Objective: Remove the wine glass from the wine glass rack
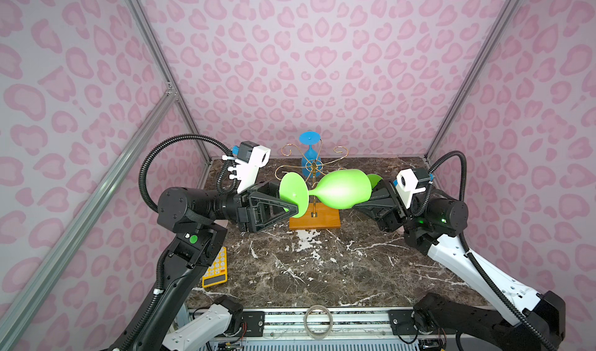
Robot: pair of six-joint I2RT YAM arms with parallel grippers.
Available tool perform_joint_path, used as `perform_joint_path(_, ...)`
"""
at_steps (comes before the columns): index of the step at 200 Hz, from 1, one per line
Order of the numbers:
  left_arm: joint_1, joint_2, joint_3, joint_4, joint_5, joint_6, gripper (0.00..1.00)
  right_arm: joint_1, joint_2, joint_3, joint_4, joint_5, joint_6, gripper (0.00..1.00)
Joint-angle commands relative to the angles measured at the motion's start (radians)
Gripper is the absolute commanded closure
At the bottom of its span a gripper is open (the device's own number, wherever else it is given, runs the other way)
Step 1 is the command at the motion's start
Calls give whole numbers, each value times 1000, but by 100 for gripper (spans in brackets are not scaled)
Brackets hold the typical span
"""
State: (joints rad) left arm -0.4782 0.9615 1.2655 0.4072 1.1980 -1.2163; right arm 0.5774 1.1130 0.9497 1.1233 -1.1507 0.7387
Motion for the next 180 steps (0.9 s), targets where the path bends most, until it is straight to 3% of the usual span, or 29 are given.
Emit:
perform_joint_path(1, 10, -5, 9, -113, 63, 72, 33, 3, -25, 6, -109, 117, -63, 100)
perform_joint_path(51, 28, -32, 56, -211, 60, 181, 6, -2, -104, 4, -260, 167, -174, 100)
perform_joint_path(91, 38, -38, 66, -266, 49, 225, 0, -5, -133, 8, -371, 208, -238, 100)
perform_joint_path(141, 57, -78, 115, -552, -46, 500, 3, -33, -220, 163, -929, 472, -494, 100)
perform_joint_path(180, 64, -148, 87, -691, -267, 719, 3, -96, -194, 376, -1377, 689, -597, 100)
